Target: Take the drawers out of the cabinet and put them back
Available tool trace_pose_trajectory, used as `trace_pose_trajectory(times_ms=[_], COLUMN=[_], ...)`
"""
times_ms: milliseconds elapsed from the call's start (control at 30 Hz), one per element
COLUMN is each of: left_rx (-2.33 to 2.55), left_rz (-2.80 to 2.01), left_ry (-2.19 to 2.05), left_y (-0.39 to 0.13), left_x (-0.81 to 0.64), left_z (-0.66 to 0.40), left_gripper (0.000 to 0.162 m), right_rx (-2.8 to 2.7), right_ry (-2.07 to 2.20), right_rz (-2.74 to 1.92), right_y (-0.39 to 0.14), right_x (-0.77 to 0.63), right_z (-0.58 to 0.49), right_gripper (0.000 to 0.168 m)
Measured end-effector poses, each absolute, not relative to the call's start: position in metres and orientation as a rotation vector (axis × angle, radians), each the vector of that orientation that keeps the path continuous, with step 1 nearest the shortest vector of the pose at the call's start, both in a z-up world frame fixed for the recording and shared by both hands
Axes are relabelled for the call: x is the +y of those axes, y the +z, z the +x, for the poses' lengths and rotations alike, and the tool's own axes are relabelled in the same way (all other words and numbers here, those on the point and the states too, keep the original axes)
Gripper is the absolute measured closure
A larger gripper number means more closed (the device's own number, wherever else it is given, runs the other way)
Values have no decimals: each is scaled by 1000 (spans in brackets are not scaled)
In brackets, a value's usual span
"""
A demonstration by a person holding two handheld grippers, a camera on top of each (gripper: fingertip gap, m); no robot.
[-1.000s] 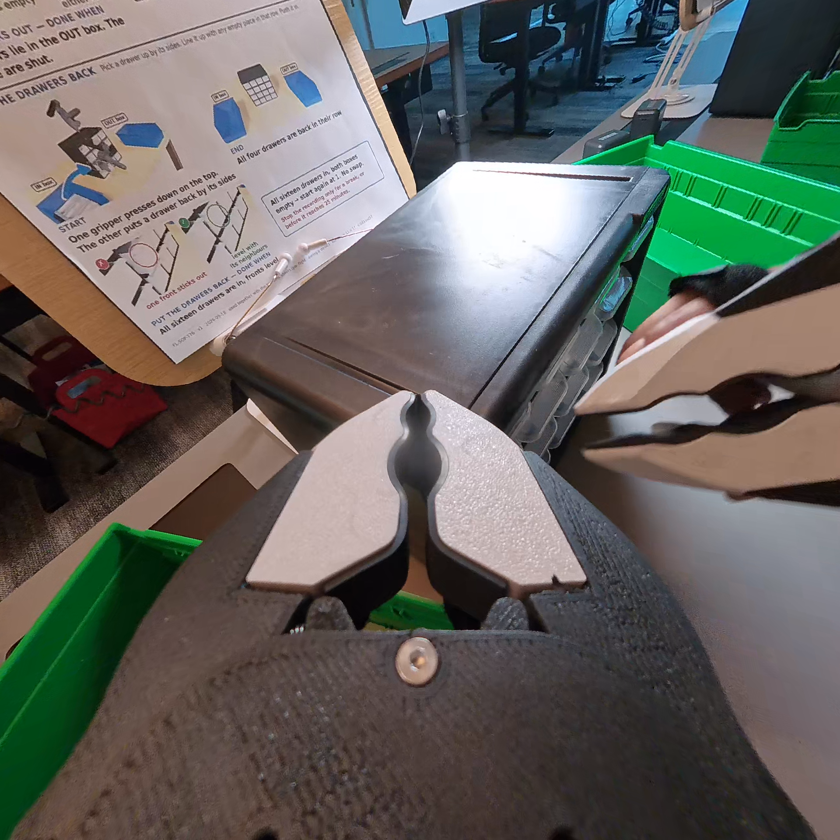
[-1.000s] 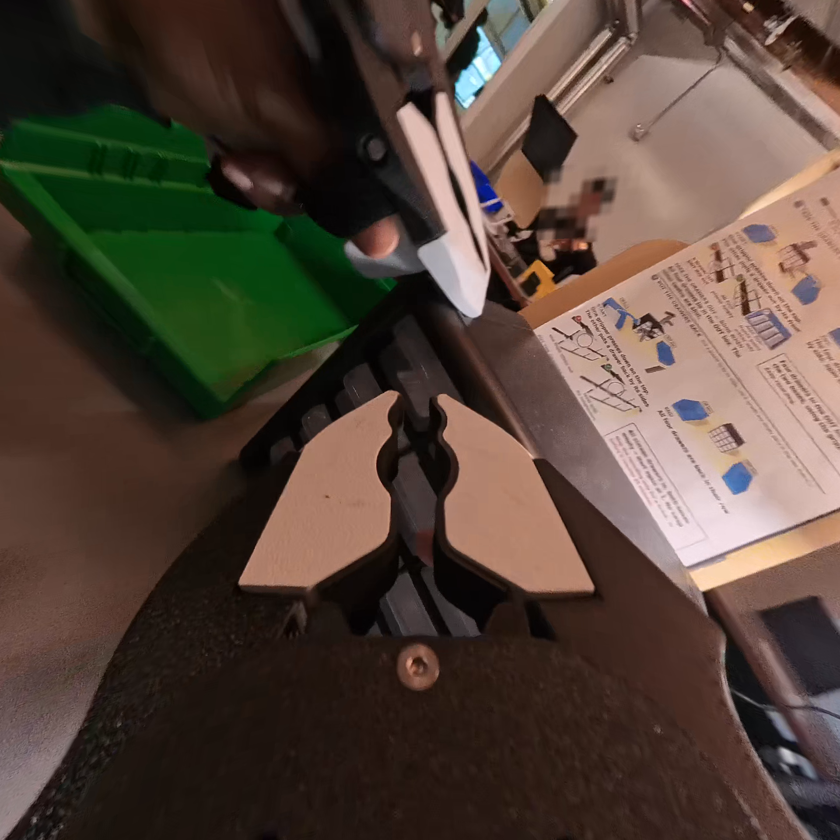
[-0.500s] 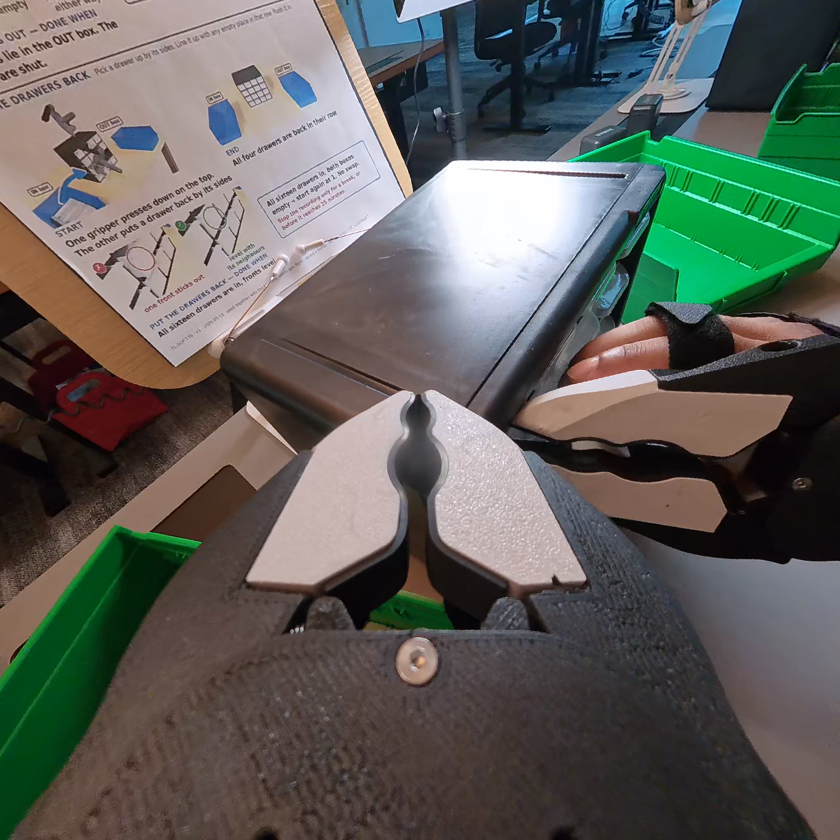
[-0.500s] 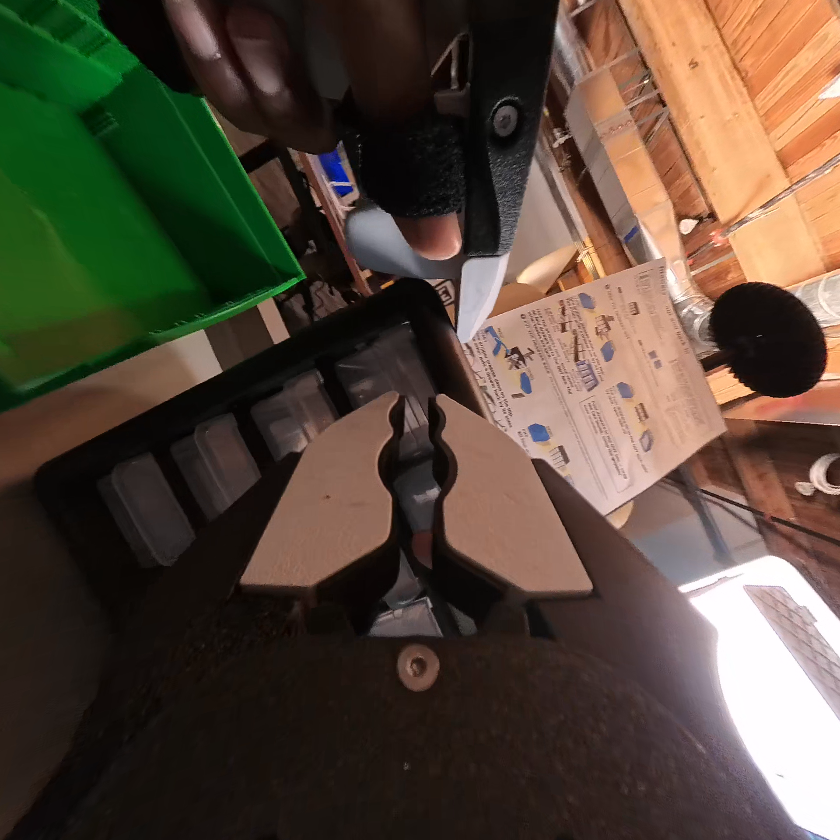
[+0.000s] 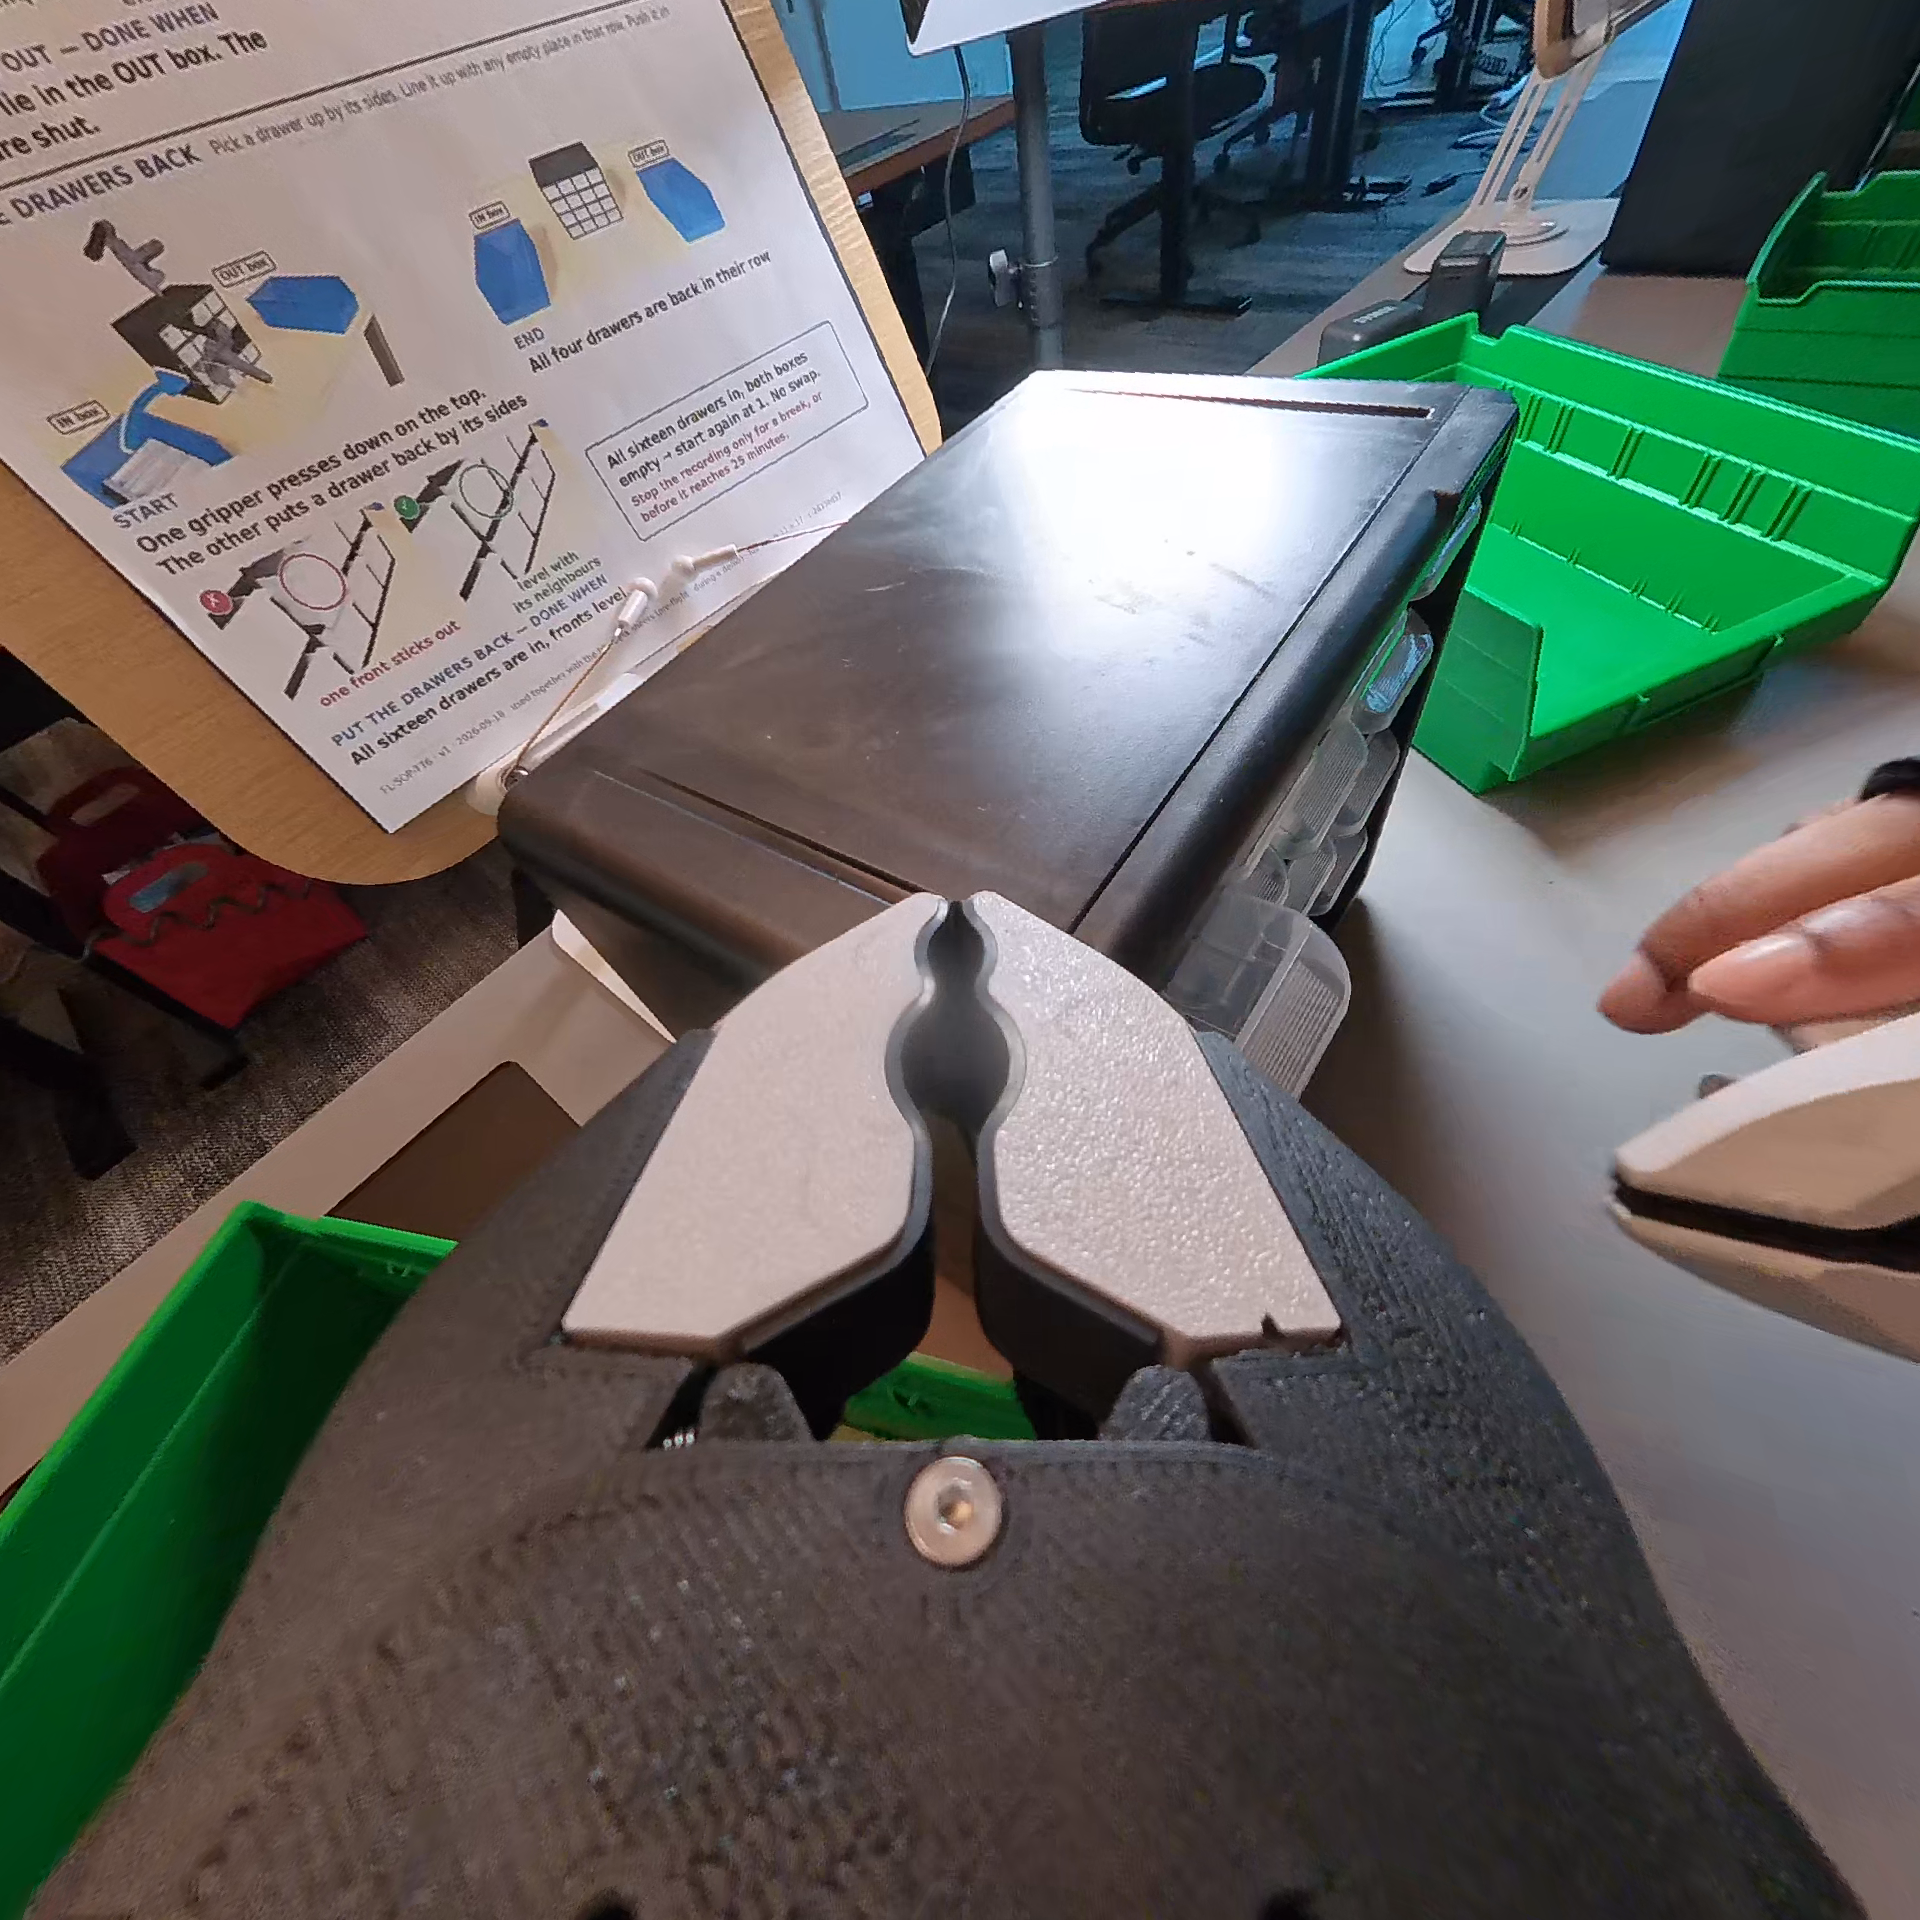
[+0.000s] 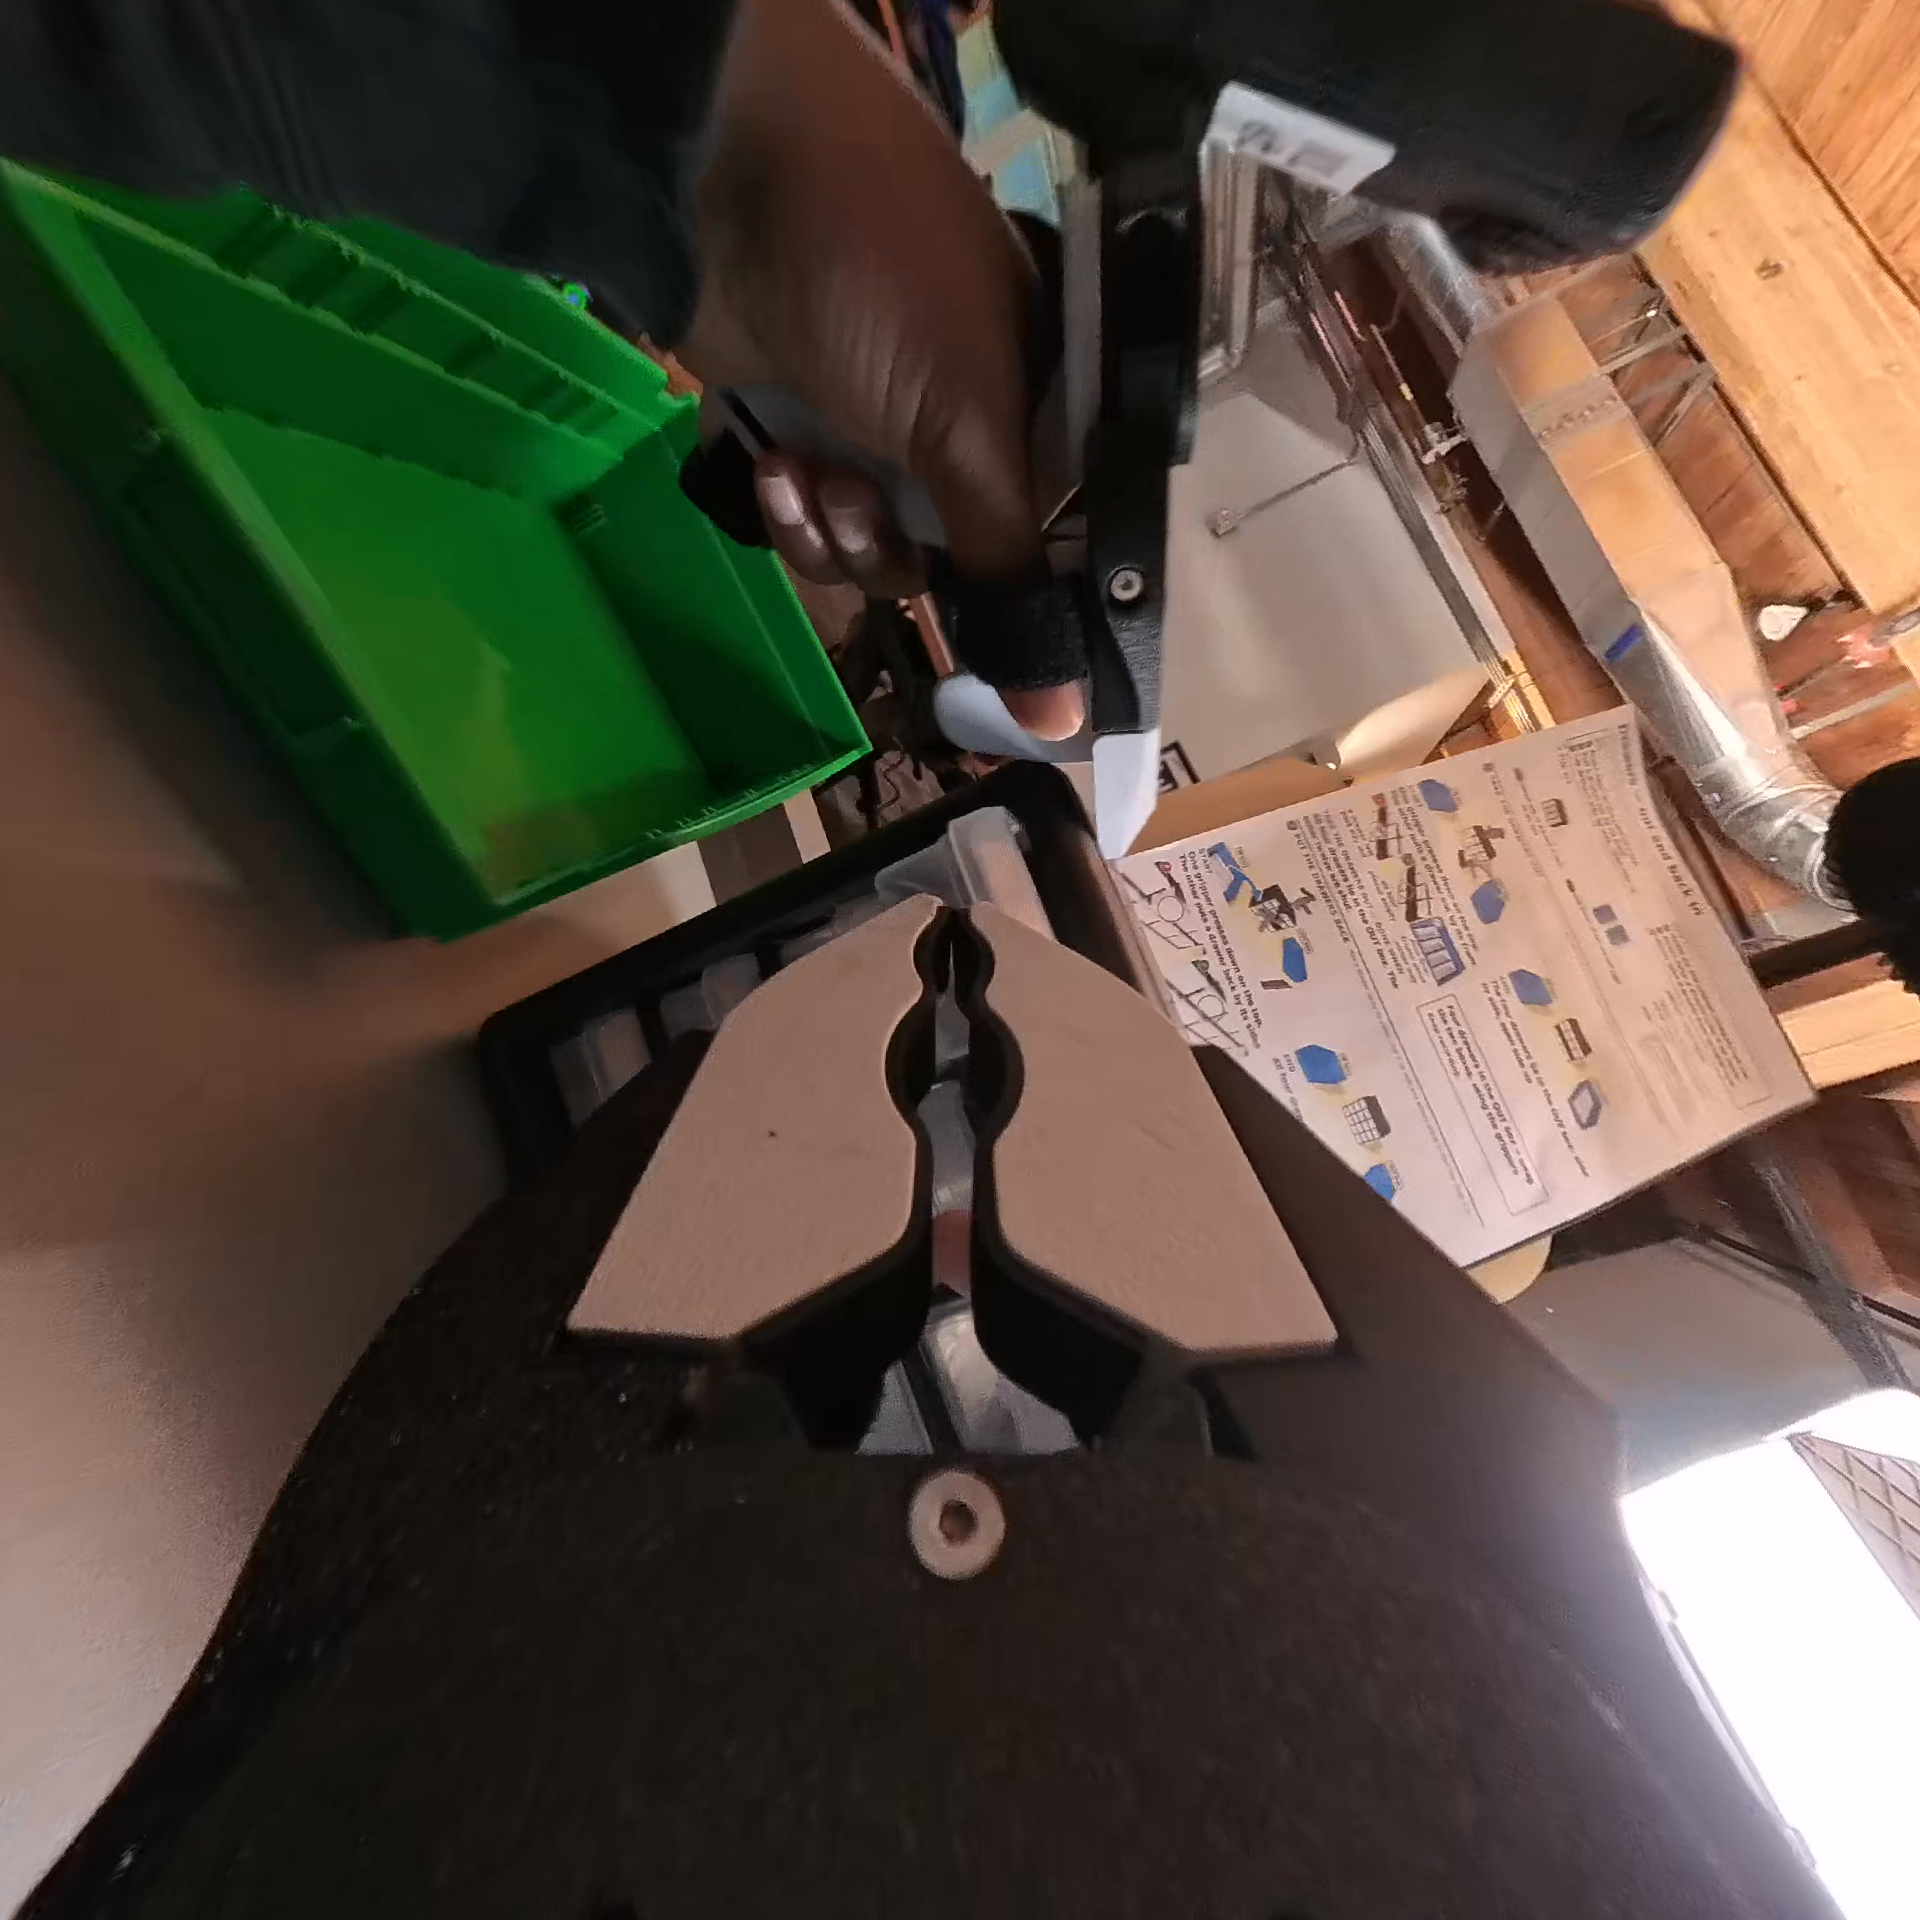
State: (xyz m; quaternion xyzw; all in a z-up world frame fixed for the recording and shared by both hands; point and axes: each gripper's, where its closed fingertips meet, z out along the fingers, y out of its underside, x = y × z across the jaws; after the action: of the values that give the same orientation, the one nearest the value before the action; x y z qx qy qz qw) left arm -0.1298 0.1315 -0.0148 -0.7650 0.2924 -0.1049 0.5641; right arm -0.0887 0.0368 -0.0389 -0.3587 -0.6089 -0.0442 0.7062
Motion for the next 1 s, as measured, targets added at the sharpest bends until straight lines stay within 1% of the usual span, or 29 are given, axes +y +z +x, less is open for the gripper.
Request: trace_pose_trajectory(times_ms=[33,133,200,233,300,367,533,867,1000], left_rx=[688,687,685,685,687,691,699,703,701], left_rz=[-1800,-1799,-1798,-1797,-1795,-1795,-1795,-1794,-1793], left_ry=[-246,-241,-234,-229,-219,-214,-220,-252,-254], left_y=[-15,-15,-15,-15,-15,-14,-14,-15,-15], left_x=[131,131,131,131,131,131,131,131,131], left_z=[-130,-130,-130,-130,-130,-130,-130,-130,-130], left_gripper=[162,162,162,162,162,162,162,162,162], right_rx=[-1342,-1335,-1373,-1384,-1398,-1404,-1415,-1546,-1547], right_ry=[-85,-46,-51,-54,-75,-99,-69,134,149], right_rz=[-792,-808,-855,-866,-869,-872,-917,-915,-936], right_y=[-34,-24,-29,-31,-35,-36,-38,-38,-37], right_x=[34,36,48,54,64,73,81,24,23], right_z=[-87,-88,-94,-97,-103,-108,-106,-81,-79], right_gripper=[168,158,146,142,140,140,154,154,153])
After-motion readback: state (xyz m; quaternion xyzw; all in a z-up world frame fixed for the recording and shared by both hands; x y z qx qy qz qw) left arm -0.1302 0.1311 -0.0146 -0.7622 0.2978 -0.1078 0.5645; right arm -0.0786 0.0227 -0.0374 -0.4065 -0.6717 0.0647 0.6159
